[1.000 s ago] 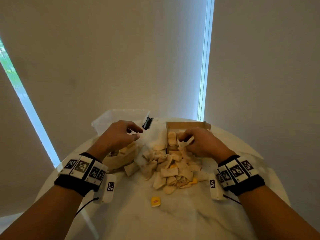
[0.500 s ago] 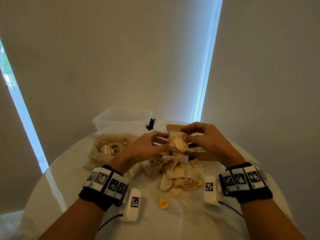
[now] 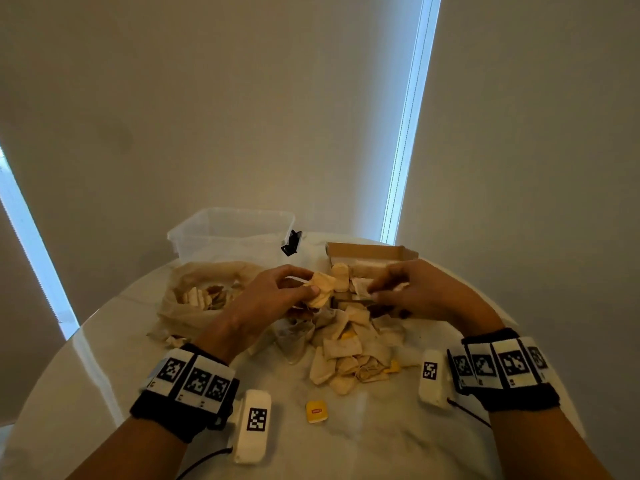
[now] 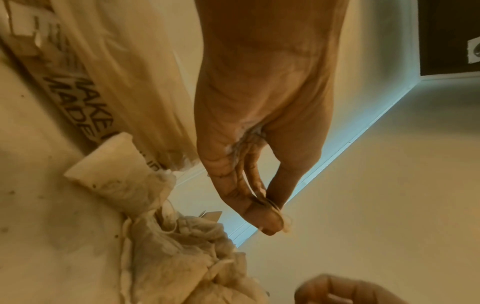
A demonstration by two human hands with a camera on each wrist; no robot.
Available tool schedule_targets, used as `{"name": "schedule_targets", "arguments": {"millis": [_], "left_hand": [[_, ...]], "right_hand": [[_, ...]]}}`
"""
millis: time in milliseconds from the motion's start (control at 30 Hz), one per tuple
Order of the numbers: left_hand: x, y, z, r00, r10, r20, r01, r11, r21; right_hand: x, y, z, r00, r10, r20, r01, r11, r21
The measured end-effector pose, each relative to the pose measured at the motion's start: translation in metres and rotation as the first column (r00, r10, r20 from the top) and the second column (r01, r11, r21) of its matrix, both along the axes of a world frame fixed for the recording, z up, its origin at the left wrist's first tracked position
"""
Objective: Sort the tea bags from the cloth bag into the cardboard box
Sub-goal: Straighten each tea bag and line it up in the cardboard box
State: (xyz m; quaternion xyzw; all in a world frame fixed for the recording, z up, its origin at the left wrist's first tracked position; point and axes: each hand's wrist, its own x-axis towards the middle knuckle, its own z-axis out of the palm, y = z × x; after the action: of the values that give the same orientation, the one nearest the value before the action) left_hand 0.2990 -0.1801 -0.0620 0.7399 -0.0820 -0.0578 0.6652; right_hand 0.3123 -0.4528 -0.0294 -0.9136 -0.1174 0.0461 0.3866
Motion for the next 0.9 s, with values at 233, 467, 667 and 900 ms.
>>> {"name": "schedule_targets", "arguments": {"millis": [233, 467, 667, 900], "left_hand": [[0.001, 0.001, -0.003, 0.998, -0.055, 0.026, 0.055, 0.998, 0.001], [-0.001, 0.002, -0.003, 0.998, -0.036, 0.053, 0.034, 0.999, 0.037], [0.0, -0.005, 0.013, 0.999, -0.029, 0.035, 0.033, 0.994, -0.103], [-0.002, -0.014, 0.018, 0.991, -0.128, 0.049, 0.133, 0.984, -0.116]], "right_hand": [[0.001, -0.003, -0.018, 0.983, 0.027, -0.179, -0.104, 0.895, -0.434], [0.002, 0.004, -0.013, 0.994, 0.019, -0.104, -0.06, 0.909, -0.413], [-0.011, 0.017, 0.026, 0.998, 0.058, -0.014, -0.052, 0.959, 0.279], [-0.015, 0.046, 0.002, 0.992, 0.038, -0.117, 0.04, 0.802, 0.596]]}}
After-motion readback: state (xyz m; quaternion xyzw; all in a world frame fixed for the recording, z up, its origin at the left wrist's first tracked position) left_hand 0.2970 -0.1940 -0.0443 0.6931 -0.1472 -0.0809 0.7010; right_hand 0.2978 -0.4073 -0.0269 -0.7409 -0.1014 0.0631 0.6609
